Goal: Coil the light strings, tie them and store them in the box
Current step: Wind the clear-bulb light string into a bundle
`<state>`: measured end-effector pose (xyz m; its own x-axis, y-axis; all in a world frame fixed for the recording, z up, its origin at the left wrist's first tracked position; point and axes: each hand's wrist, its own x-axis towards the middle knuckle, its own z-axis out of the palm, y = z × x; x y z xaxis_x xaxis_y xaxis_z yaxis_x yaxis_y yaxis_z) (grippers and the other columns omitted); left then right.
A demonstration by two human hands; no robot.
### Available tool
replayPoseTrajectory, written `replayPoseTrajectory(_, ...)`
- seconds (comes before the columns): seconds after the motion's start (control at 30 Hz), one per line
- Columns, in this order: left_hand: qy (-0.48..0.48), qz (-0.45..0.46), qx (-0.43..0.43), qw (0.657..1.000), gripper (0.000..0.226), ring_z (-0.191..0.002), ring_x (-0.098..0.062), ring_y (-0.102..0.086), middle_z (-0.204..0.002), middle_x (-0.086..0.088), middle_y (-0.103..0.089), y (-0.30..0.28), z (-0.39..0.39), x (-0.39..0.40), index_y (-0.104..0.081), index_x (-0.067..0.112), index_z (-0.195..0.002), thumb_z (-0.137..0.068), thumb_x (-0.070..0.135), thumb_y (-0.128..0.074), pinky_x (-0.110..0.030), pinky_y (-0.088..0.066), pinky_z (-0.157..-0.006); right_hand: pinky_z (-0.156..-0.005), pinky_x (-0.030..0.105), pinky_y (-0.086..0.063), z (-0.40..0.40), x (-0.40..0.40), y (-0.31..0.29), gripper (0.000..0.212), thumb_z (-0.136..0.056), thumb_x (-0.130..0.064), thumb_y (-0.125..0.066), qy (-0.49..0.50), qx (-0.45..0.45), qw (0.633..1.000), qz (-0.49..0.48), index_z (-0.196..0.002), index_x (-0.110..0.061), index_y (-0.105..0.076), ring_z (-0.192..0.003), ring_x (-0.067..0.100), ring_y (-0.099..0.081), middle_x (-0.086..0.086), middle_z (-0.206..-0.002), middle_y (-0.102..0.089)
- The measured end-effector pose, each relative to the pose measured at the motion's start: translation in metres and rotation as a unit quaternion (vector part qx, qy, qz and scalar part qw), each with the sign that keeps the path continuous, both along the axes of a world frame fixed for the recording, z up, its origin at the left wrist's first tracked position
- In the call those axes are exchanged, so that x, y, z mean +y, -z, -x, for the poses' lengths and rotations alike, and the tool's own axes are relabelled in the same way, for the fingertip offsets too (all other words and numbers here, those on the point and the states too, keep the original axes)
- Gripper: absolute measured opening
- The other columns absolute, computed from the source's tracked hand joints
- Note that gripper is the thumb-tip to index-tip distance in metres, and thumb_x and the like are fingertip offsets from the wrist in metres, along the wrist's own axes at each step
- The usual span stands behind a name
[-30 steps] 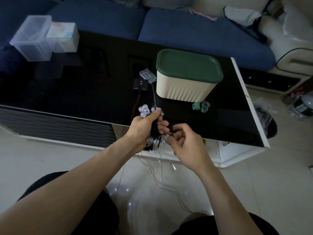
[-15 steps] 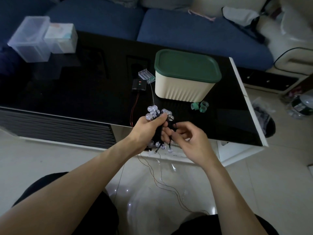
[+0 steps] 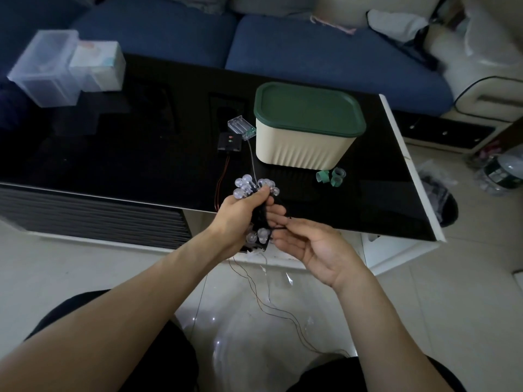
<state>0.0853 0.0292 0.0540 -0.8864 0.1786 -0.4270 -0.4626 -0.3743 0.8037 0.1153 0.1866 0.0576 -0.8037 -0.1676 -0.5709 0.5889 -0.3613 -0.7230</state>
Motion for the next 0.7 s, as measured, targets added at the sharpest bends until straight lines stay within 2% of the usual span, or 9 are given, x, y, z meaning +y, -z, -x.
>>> replayPoseTrajectory(0.1, -0.007, -0.064, -0.015, 0.998, 0.025, -0.073, -0.025, -0.071, -0.083, -0.015, -0.071, -0.002, 0.001, -0.002, -0.06, 0.005, -0.082, -0.099, 0.022, -0.055, -0.034, -0.061, -0.072, -0.064, 0.025, -0.062, -0.001, -0.004, -0.002, 0.016, -0.096, 0.003, -0.056, 0.026, -0.037, 0.995, 0.088, -0.106, 0.008, -0.068, -0.072, 0.019, -0.076, 0.018, -0.084, -0.076)
replayPoseTrajectory(0.2, -0.013, -0.081, -0.022, 0.996, 0.023, -0.073, -0.023, -0.071, -0.084, -0.015, -0.07, 0.0, 0.003, -0.003, -0.059, 0.005, -0.085, -0.099, 0.022, -0.055, -0.029, -0.059, -0.067, -0.065, 0.025, -0.062, -0.004, -0.013, 0.001, 0.014, -0.093, 0.005, -0.058, 0.055, -0.056, 0.989, 0.126, -0.105, 0.006, -0.066, -0.072, 0.018, -0.076, 0.016, -0.082, -0.075)
replayPoseTrajectory(0.37, -0.005, -0.106, -0.036, 0.994, 0.023, -0.073, -0.023, -0.069, -0.083, -0.014, -0.069, 0.001, 0.003, -0.003, -0.06, 0.005, -0.087, -0.098, 0.023, -0.054, -0.027, -0.057, -0.07, -0.059, 0.023, -0.061, -0.007, -0.018, 0.009, 0.006, -0.091, -0.002, -0.065, 0.061, -0.076, 0.989, 0.108, -0.095, -0.003, -0.069, -0.063, 0.014, -0.073, 0.011, -0.074, -0.073)
replayPoseTrajectory(0.5, 0.001, -0.09, -0.04, 0.995, 0.02, -0.069, -0.02, -0.065, -0.083, -0.012, -0.067, 0.0, 0.003, -0.003, -0.06, 0.005, -0.088, -0.097, 0.021, -0.055, -0.025, -0.056, -0.066, -0.058, 0.023, -0.061, -0.007, -0.018, 0.012, 0.013, -0.091, -0.004, -0.066, 0.057, -0.063, 0.992, 0.093, -0.103, -0.002, -0.069, -0.067, 0.015, -0.074, 0.011, -0.078, -0.074)
replayPoseTrajectory(0.6, 0.009, -0.027, -0.03, 0.999, 0.021, -0.064, -0.018, -0.061, -0.076, -0.013, -0.066, 0.001, 0.002, -0.002, -0.065, 0.001, -0.086, -0.096, 0.019, -0.059, -0.025, -0.054, -0.062, -0.06, 0.026, -0.061, -0.006, -0.017, 0.014, 0.019, -0.093, -0.004, -0.066, 0.055, -0.027, 0.997, 0.041, -0.111, 0.0, -0.068, -0.071, 0.018, -0.075, 0.013, -0.082, -0.075)
replayPoseTrajectory(0.7, 0.02, 0.029, 0.013, 0.999, 0.02, -0.06, -0.017, -0.058, -0.069, -0.013, -0.064, 0.003, 0.0, 0.0, -0.065, -0.002, -0.085, -0.096, 0.013, -0.059, -0.027, -0.052, -0.066, -0.059, 0.026, -0.059, -0.005, -0.014, 0.013, 0.017, -0.092, -0.006, -0.069, 0.037, 0.059, 0.99, -0.125, -0.108, -0.002, -0.073, -0.067, 0.017, -0.073, 0.012, -0.08, -0.076)
